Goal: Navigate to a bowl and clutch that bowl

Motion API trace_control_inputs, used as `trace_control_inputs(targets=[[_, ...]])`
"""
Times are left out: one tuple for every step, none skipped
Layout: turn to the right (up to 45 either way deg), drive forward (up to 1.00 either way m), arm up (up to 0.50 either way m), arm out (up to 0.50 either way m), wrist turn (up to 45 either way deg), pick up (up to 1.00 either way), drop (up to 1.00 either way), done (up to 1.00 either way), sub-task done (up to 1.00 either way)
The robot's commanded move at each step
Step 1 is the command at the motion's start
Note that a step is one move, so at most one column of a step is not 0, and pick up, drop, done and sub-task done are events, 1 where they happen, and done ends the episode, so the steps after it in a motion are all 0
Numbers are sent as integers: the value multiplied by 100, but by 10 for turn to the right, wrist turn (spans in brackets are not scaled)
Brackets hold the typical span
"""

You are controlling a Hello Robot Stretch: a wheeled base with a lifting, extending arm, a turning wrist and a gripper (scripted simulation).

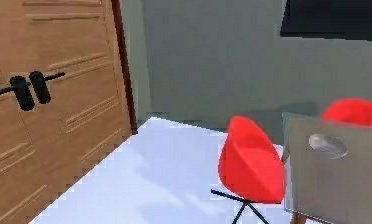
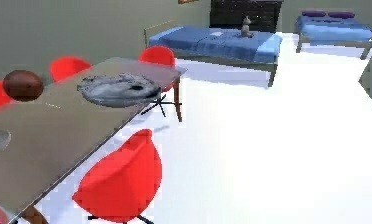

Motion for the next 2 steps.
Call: trace_control_inputs(targets=[[60,0,0,0,0,0,0,0,0],[0,65,0,0,0,0,0,0,0]])
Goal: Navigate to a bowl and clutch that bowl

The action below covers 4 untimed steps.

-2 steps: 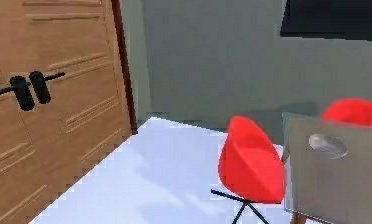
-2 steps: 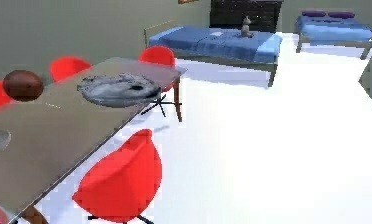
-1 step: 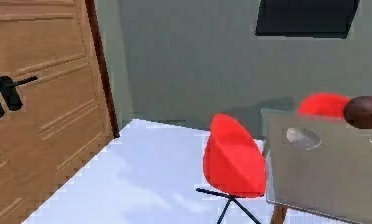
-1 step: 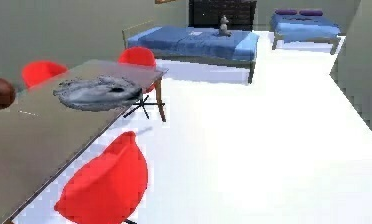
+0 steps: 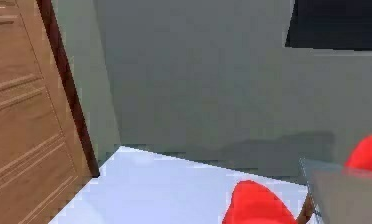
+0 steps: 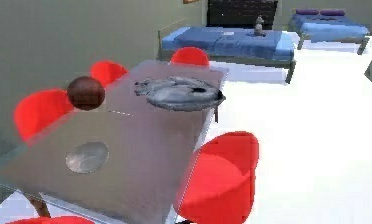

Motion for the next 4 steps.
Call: trace_control_inputs(targets=[[-270,0,0,0,0,0,0,0,0],[0,0,50,0,0,0,0,0,0],[0,0,34,0,0,0,0,0,0],[0,0,0,40,0,0,0,0,0]])
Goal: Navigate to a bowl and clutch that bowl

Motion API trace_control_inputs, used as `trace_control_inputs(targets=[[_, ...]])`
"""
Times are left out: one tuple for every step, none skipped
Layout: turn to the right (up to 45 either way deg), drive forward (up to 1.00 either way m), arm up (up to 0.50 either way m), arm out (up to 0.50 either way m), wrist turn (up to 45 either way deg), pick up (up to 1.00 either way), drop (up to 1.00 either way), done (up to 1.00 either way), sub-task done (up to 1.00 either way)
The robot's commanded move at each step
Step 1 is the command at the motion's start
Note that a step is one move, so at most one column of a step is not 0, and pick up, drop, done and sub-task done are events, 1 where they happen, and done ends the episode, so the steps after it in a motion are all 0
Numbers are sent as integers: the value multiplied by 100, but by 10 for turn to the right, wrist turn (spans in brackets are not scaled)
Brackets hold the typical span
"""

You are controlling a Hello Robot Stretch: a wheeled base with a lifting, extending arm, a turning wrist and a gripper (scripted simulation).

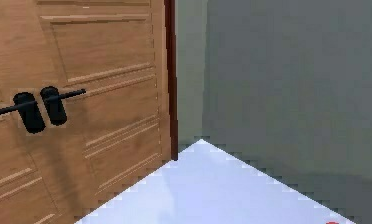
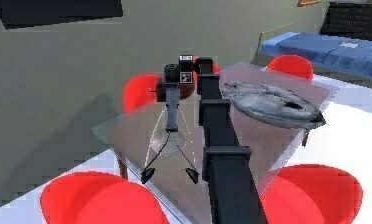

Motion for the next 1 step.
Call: trace_control_inputs(targets=[[0,0,0,0,450,0,0,0,0]])
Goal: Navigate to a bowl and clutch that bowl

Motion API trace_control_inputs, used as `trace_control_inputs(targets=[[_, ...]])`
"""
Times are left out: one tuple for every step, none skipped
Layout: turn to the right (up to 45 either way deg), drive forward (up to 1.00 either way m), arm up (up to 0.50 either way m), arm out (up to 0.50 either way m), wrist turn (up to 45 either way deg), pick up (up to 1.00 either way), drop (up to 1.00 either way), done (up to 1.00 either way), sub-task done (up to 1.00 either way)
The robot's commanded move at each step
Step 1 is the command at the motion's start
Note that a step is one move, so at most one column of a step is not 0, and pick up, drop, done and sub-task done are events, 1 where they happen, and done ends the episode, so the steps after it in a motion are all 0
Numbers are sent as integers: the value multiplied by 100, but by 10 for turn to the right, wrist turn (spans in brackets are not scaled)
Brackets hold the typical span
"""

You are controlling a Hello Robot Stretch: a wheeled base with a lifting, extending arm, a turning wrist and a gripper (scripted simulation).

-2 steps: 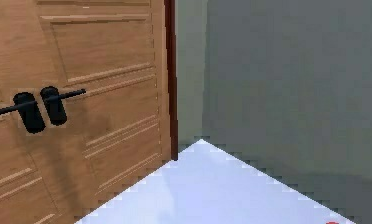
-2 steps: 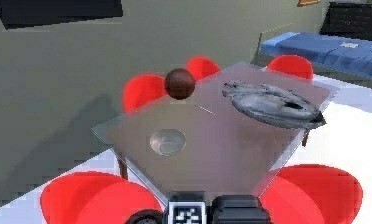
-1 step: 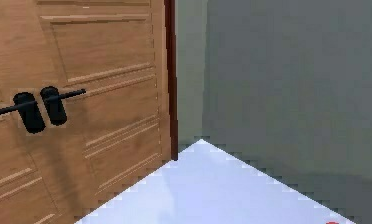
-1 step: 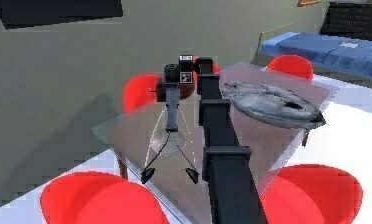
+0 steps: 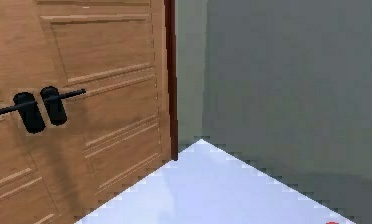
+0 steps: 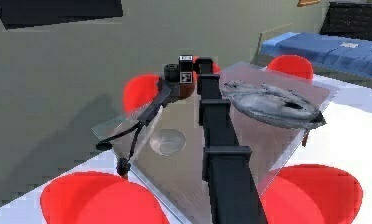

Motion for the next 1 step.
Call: trace_control_inputs(targets=[[0,0,0,0,450,0,0,0,0]])
